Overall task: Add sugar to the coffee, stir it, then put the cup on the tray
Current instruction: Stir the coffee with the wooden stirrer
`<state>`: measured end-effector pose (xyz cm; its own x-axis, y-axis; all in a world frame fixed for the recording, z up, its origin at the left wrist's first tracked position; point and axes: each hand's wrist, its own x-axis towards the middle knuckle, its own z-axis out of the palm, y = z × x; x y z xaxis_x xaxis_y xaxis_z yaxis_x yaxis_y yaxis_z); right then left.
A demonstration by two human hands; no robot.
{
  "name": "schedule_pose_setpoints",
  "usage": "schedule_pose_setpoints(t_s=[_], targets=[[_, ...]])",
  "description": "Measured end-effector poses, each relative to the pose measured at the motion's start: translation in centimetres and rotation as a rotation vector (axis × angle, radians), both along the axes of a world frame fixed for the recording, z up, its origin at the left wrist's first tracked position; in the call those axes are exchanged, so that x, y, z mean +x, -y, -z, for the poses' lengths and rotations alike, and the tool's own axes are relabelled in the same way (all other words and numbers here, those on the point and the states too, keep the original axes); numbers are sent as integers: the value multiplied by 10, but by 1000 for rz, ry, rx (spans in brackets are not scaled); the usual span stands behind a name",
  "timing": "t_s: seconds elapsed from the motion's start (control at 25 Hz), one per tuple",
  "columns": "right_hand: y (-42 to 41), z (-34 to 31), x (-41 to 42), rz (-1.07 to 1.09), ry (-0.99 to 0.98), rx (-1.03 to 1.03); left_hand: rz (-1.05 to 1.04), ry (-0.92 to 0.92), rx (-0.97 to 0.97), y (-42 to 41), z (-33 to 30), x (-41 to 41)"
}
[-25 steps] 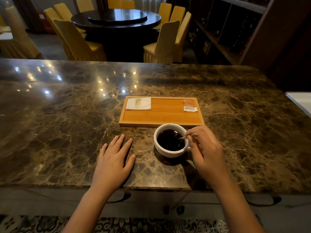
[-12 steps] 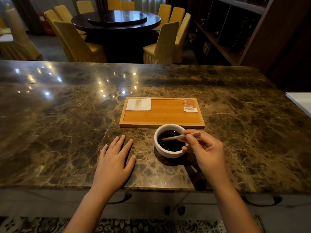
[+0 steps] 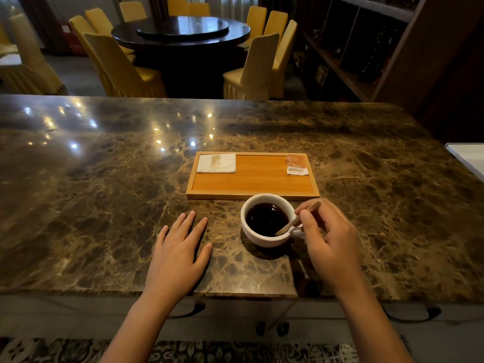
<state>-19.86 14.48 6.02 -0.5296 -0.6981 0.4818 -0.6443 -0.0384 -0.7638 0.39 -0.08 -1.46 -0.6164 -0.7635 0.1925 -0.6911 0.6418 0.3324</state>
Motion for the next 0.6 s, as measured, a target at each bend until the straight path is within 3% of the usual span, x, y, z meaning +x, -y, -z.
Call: schedule_pose_setpoints(t_s=[0.16,0.24,0.36,0.44,0.52,0.6], targets=[[2,3,1,-104,321,-47,2,-7,3,0,0,-1],[4,4,3,-102,261,-43,5,-8,4,0,0,-1],[3,6,2,-39,-65,-11,8,-7,6,0,0,0],[-1,6,0,-18,-183,3,8,-7,6,0,-1,0],[-3,4,-2,2,-174,9,8,-7,7,0,-1,0],[-5,2,-2,9,-44,5,9,-7,6,-1,-1,0]])
